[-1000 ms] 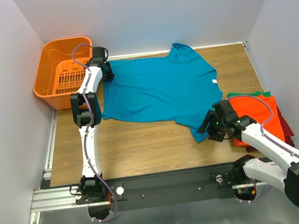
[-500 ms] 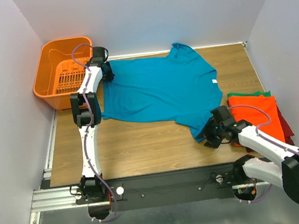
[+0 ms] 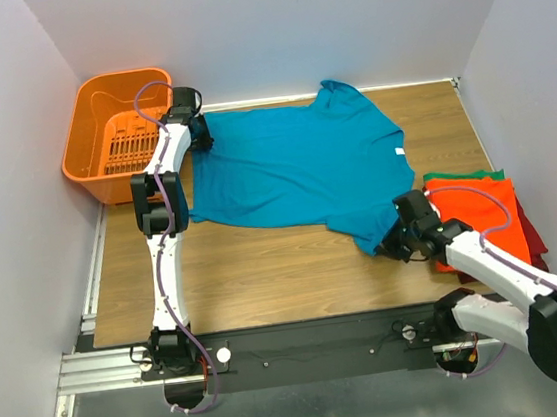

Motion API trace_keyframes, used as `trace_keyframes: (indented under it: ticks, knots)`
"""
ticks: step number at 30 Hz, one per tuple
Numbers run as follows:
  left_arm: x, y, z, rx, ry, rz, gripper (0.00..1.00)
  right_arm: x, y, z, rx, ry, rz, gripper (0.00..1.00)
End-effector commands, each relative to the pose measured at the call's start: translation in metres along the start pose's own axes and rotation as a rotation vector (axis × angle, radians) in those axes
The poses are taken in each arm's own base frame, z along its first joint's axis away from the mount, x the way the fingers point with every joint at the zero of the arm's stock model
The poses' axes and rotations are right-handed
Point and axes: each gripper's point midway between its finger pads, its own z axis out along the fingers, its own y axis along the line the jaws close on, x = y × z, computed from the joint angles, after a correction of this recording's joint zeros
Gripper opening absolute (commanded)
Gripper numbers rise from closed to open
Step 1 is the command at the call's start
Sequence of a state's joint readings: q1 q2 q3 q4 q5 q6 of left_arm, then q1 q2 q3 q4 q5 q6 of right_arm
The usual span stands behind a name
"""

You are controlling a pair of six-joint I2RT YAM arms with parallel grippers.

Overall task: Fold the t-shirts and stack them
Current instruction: Flatten the tshirt out

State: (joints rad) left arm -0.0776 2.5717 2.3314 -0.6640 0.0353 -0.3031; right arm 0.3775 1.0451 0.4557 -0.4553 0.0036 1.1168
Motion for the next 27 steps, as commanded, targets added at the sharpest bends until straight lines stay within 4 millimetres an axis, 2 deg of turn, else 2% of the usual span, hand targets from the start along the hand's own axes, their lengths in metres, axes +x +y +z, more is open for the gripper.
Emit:
trace_keyframes:
  ticks: [1, 5, 12, 20, 23, 27]
  knots:
    - [0.024, 0.005, 0.011, 0.005, 0.073, -0.004, 0.28, -0.036, 0.012, -0.034, 0.006, -0.152, -0.072, 0.1]
    - [0.025, 0.005, 0.011, 0.005, 0.075, -0.003, 0.28, -0.048, 0.014, -0.065, 0.025, -0.201, -0.115, 0.06]
    - [0.025, 0.005, 0.011, 0.003, 0.076, -0.006, 0.28, -0.057, 0.006, -0.089, 0.075, -0.243, -0.142, 0.03]
    - [0.025, 0.004, 0.011, 0.009, 0.076, -0.007, 0.28, -0.092, 0.01, -0.13, 0.128, -0.4, -0.159, 0.01]
    - [0.024, 0.003, 0.01, 0.013, 0.074, -0.007, 0.28, -0.1, 0.012, -0.133, 0.151, -0.423, -0.172, 0.01]
    - [0.024, 0.002, 0.009, 0.018, 0.073, -0.009, 0.28, -0.105, 0.013, -0.126, 0.198, -0.421, -0.186, 0.01]
